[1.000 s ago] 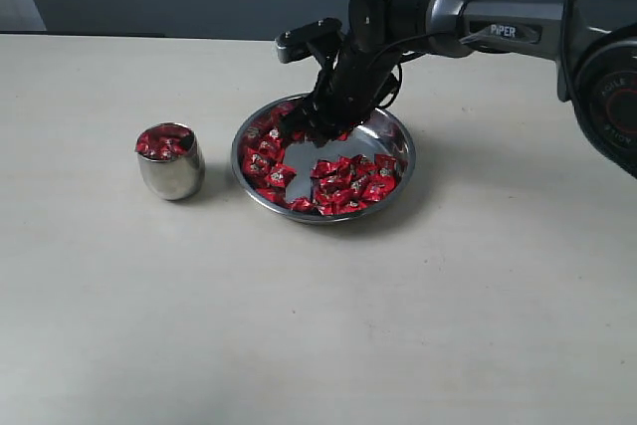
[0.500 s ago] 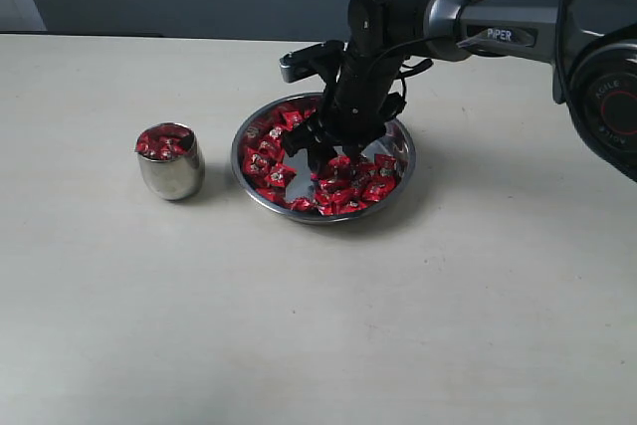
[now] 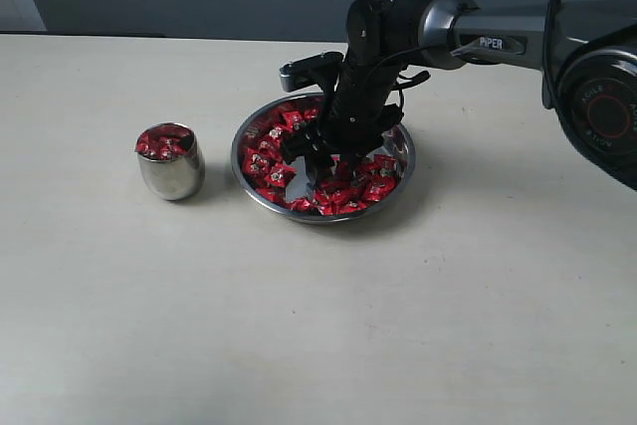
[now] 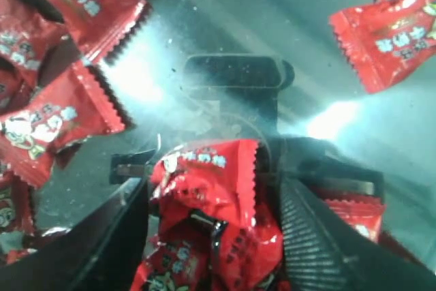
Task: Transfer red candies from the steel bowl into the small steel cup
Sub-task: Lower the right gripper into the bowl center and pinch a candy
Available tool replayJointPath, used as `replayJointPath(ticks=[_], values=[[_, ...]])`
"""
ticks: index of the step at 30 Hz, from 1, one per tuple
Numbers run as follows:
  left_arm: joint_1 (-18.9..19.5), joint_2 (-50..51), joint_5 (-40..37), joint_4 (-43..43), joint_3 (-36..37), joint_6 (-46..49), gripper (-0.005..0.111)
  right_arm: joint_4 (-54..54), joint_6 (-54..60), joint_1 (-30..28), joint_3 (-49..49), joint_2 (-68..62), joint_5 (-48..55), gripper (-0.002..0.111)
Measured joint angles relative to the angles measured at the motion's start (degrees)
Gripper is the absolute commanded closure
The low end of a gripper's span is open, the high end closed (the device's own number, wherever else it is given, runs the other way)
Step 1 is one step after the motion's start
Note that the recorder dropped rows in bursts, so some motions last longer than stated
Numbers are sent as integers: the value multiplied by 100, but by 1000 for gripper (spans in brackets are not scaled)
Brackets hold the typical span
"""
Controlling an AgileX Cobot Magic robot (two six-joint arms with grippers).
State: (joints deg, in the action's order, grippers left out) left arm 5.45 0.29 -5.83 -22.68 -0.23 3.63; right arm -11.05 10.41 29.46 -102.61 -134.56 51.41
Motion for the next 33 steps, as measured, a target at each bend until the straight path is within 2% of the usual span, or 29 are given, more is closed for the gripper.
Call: replayJointPath(ticks=[17,29,33], values=[[0,0,0,0,0,0,106,76,-10,0,-10,-11,104,53],[0,0,0,0,0,0,106,-413,-10,0,-10,-11,-438,53],[0,0,0,0,0,0,106,-437,-10,0,-10,-11,-450,83]])
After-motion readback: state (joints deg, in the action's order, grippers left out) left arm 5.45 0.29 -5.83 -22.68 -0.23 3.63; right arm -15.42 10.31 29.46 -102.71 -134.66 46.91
